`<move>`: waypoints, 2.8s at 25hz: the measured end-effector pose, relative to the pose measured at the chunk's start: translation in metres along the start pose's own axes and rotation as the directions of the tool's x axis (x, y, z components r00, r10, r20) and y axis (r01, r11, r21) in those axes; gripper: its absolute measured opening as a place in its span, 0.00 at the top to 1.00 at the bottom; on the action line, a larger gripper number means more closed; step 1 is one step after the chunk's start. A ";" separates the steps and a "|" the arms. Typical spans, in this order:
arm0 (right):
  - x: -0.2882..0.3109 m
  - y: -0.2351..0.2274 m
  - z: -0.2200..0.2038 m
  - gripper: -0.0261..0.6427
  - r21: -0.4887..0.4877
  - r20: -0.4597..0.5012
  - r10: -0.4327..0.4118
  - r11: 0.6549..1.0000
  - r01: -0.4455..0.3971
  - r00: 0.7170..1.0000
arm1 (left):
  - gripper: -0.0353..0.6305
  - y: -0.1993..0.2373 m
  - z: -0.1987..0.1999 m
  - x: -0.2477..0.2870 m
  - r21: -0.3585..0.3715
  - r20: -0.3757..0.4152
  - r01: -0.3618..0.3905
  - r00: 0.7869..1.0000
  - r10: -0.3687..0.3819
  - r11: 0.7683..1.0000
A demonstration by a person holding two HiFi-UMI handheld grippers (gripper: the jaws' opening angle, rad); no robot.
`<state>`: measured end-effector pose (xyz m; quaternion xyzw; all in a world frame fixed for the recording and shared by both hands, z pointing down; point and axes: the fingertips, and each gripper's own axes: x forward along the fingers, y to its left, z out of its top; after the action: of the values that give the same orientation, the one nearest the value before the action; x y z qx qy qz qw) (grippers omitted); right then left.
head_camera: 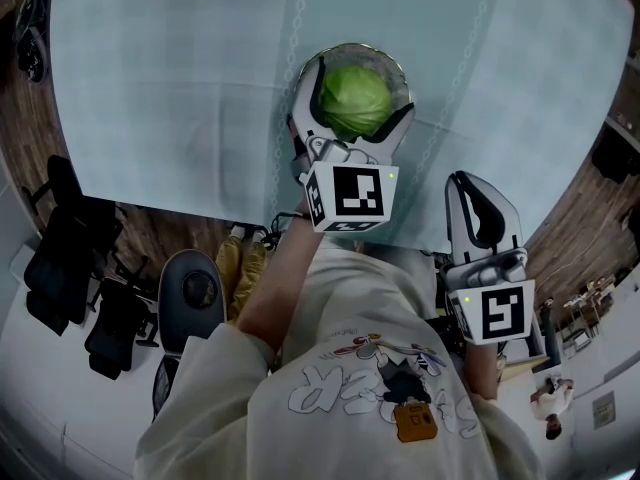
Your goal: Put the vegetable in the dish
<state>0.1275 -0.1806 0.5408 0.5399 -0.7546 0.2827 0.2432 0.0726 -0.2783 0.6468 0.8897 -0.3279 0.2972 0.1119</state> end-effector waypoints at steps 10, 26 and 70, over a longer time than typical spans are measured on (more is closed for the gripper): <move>-0.019 0.008 0.010 0.91 -0.025 0.040 0.002 1.000 -0.001 0.999 | 0.20 -0.003 0.012 -0.024 -0.004 0.038 -0.012 0.999 0.012 1.000; -0.069 0.019 0.020 0.91 -0.051 0.134 0.005 0.999 0.002 0.991 | 0.71 -0.018 0.027 -0.082 0.004 0.045 -0.094 0.995 0.094 0.996; -0.248 0.067 0.052 0.91 -0.246 0.408 0.123 0.969 -0.021 0.905 | 0.94 -0.168 0.137 -0.325 -0.013 0.280 -0.125 0.952 0.124 0.992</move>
<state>0.1348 -0.0316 0.3258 0.5269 -0.8369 0.0769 0.1269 0.0467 -0.0369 0.3410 0.9006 -0.3952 0.1756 0.0433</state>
